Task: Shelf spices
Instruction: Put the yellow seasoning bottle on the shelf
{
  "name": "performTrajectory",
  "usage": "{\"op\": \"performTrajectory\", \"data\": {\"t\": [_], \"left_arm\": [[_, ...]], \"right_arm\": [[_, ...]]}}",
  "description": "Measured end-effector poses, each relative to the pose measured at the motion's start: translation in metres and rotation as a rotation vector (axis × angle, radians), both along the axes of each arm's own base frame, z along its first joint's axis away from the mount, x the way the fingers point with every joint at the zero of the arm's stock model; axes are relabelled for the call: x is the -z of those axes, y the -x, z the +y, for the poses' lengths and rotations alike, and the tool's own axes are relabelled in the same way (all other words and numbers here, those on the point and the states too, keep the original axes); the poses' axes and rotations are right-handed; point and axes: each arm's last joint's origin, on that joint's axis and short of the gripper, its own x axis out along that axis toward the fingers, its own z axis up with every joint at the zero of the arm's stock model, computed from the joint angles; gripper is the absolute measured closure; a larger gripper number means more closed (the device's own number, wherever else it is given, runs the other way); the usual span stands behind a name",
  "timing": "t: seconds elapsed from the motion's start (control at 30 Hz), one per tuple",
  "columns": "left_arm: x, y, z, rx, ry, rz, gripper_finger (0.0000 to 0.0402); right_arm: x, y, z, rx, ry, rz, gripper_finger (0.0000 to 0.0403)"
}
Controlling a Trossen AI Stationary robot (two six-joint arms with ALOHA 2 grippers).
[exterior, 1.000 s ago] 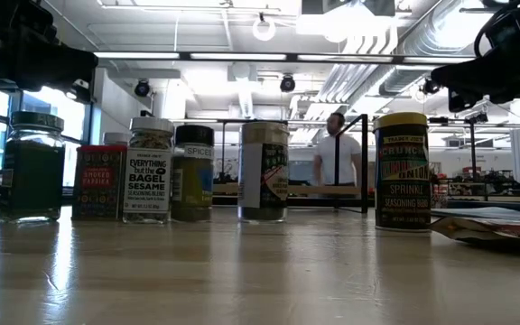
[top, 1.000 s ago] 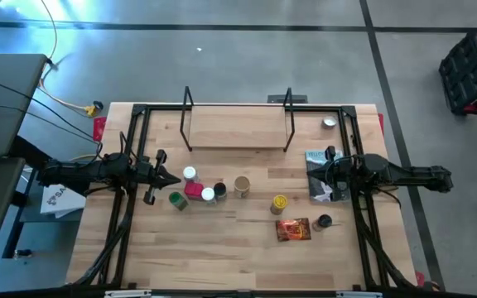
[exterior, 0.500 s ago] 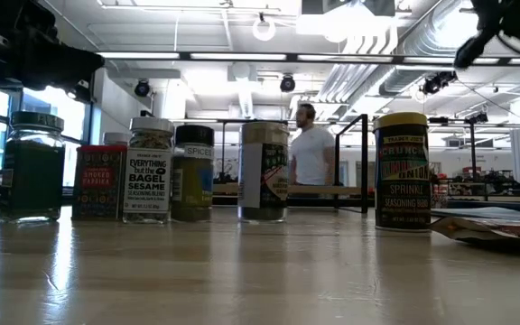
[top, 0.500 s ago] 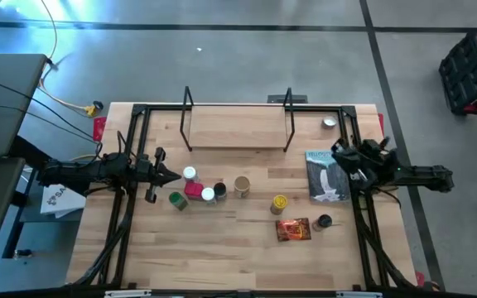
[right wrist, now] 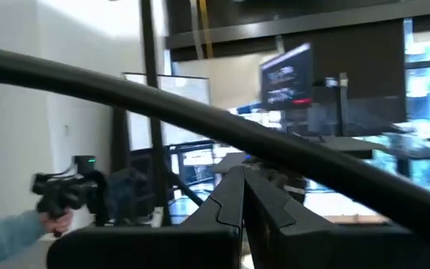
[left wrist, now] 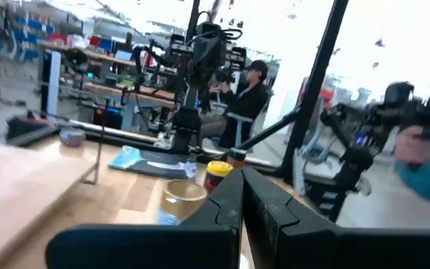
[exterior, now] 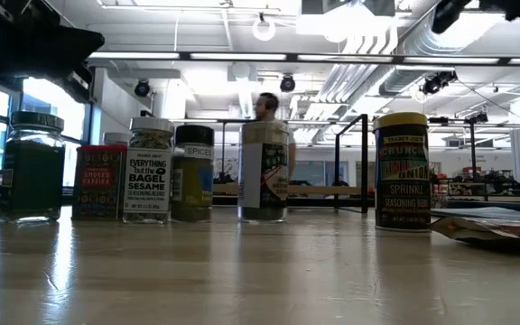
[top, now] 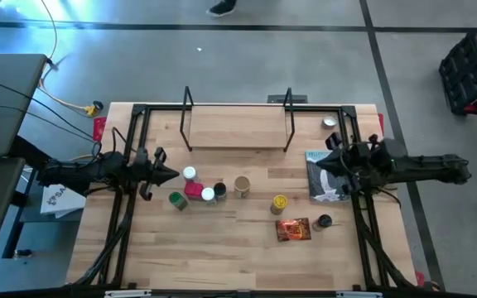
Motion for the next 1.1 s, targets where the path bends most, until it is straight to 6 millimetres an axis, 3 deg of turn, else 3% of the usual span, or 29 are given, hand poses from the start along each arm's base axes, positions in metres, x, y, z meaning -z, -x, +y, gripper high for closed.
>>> {"op": "performTrajectory", "data": {"t": [0.13, 0.4, 0.7, 0.87, 1.1], "left_arm": [[-0.003, 0.001, 0.0, 0.005, 0.037, -0.033, 0.0398], [-0.004, 0.001, 0.002, -0.061, 0.039, -0.041, 0.0398], [-0.004, 0.001, 0.003, -0.091, 0.045, -0.04, 0.0398], [-0.004, 0.001, 0.003, -0.091, 0.044, -0.039, 0.0398], [-0.003, 0.0, 0.003, -0.1, 0.028, -0.027, 0.0398]], "right_arm": [[-0.022, -0.015, 0.001, -0.054, -0.025, 0.059, 0.0402], [-0.041, -0.059, 0.013, -0.012, 0.023, 0.54, 0.0393], [-0.059, -0.108, 0.04, -0.096, 0.056, 0.879, 0.0277], [-0.055, -0.127, 0.055, -0.076, 0.105, 1.094, 0.0215], [-0.023, -0.153, 0.064, -0.028, 0.164, 1.362, 0.015]]}}
